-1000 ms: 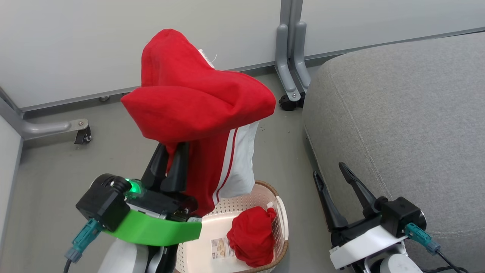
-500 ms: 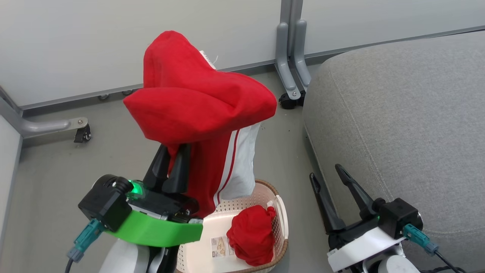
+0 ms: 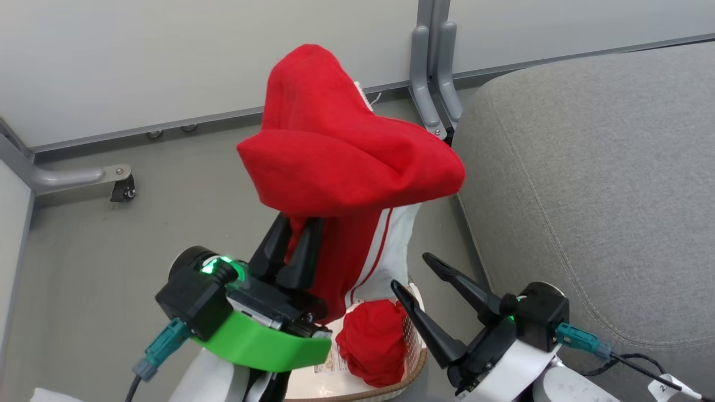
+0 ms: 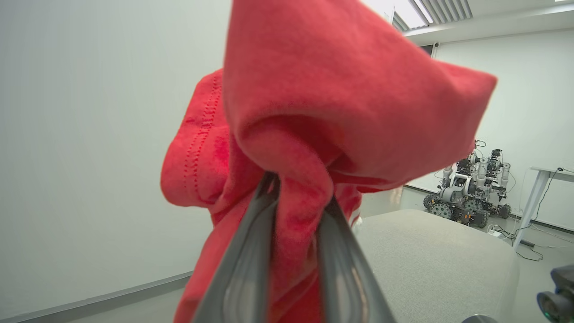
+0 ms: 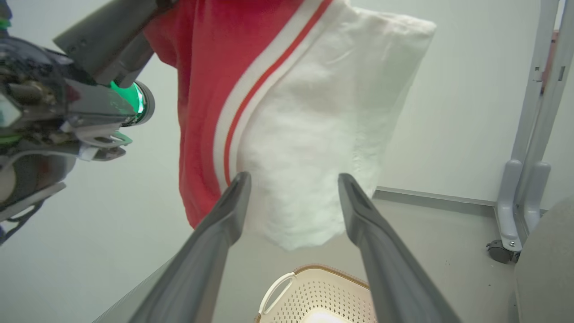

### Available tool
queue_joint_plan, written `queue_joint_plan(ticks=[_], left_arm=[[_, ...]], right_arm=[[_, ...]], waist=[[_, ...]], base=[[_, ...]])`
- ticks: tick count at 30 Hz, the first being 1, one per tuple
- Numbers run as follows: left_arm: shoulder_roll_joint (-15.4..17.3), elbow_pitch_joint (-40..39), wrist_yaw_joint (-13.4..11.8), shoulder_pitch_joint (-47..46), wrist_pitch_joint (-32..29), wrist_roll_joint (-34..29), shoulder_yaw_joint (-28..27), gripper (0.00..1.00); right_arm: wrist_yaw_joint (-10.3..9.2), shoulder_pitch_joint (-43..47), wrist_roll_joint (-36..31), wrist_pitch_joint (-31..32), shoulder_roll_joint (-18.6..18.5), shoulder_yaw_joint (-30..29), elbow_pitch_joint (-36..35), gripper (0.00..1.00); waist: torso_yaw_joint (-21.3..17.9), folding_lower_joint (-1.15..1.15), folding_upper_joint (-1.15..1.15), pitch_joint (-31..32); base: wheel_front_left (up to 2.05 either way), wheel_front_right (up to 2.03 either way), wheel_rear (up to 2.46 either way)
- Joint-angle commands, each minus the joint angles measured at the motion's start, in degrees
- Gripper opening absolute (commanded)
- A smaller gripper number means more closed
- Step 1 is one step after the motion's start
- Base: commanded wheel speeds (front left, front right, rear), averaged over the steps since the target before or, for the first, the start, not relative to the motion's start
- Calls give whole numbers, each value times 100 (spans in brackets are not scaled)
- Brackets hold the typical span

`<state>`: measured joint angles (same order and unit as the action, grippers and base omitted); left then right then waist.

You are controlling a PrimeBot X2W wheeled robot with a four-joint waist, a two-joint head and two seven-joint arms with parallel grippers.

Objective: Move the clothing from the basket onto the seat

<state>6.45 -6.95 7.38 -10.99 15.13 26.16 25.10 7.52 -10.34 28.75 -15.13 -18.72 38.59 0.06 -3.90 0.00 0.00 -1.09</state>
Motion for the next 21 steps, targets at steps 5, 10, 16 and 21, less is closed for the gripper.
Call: queue_joint_plan(ticks=[5,10,16,21], left_arm=[[74,-14,17,-184,4,36,272,0],[104,-25,17,-255,4,43,522,0],[121,-1,17,-321,3,61,668,0],[115,41,17,-334,3,68,745,0]], right_arm=[[-6,-436,268,-4,-225,458,74,100],[-6,-696,470,-3,-331,734,74,100],[-6,-925,490,-4,-306,887,97,100],[-6,-1049,452,-4,-218,944,144,100]], waist=[[120,0,0,-30],[216,0,0,-47],[276,0,0,-67],[284,0,0,-67]], base=[[0,0,0],[0,0,0],[0,0,0],[0,0,0]])
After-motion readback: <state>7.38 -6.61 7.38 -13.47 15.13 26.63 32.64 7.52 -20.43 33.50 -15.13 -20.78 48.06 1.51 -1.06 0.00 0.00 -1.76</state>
